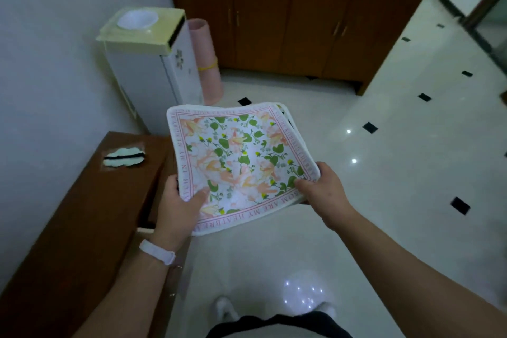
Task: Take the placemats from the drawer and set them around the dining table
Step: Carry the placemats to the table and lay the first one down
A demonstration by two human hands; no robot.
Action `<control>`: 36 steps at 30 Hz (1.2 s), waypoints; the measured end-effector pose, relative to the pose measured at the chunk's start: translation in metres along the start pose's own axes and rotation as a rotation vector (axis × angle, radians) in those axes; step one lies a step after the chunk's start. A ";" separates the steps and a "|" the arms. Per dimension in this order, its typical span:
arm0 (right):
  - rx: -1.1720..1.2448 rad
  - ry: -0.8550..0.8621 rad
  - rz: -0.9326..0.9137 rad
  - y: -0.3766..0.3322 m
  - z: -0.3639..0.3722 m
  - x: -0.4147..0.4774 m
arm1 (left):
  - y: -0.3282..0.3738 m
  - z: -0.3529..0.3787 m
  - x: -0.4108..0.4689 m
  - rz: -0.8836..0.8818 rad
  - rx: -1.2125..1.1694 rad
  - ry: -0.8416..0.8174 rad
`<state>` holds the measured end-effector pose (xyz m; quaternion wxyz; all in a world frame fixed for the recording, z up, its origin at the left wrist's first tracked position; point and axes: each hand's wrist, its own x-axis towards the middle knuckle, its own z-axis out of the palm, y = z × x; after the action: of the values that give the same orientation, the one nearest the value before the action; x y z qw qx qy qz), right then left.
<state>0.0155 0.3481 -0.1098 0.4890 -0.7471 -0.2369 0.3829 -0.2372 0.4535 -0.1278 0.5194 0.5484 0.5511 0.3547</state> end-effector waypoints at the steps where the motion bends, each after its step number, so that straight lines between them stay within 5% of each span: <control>1: 0.018 0.035 0.002 0.004 -0.020 -0.001 | 0.006 0.019 -0.001 0.021 0.009 -0.031; 15: 0.213 0.472 0.103 0.098 -0.349 -0.053 | 0.080 0.342 -0.112 0.244 0.207 -0.466; 36: 0.396 1.199 0.256 0.180 -0.595 -0.140 | 0.145 0.701 -0.243 0.429 0.233 -1.182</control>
<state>0.4069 -0.1550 -0.0905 0.6156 -0.7494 0.2437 -0.0094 0.4369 0.1130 -0.0905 0.5902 0.8024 0.0845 0.0262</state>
